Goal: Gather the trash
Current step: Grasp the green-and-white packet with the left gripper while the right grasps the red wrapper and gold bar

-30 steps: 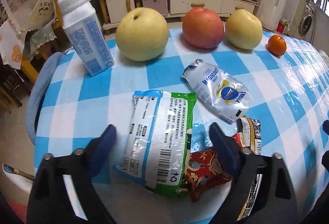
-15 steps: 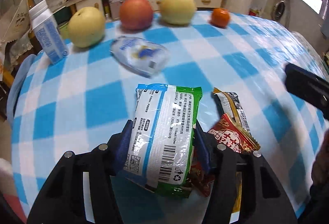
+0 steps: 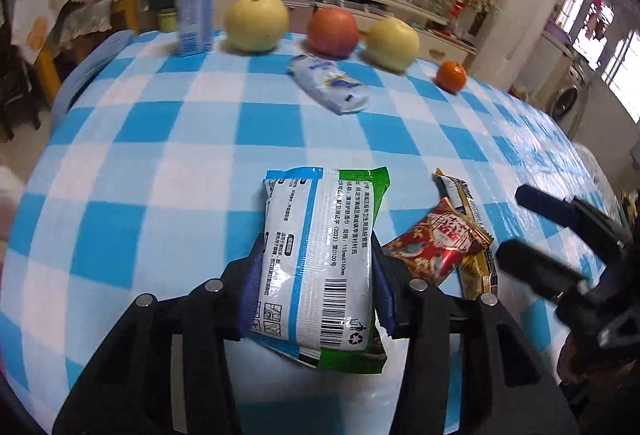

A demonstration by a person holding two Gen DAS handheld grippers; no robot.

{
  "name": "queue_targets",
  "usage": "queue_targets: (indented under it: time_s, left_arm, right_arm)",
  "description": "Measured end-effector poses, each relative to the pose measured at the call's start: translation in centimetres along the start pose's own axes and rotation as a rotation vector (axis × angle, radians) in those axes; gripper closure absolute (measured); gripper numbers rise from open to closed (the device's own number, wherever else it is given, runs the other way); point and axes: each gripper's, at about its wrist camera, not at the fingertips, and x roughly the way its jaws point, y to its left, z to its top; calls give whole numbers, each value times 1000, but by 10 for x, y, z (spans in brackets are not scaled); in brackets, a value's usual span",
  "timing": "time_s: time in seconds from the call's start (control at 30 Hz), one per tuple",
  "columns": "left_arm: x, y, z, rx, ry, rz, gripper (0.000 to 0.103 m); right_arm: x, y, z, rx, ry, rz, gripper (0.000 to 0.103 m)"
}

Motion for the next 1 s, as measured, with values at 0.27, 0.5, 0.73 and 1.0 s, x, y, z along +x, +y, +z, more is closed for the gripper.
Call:
queue_targets:
  time_s: [0.27,0.5,0.73,1.0]
  left_arm:
    - [-29,31,-18,-80,-45,40,55]
    - [-30,46,-24,-117,-47,29,55]
    - [-31,51,-25,-114,-50,11,55]
    - [-33,59,-25,-124,-52,-27,55]
  right_arm:
    - [28,13,-6,-64,73,-44,20]
    - [43,21,-9,-142,89,-129,20]
    - [50,24,-9,-181,89,-187,28]
    - [54,27,-7,-206,91,-203,39]
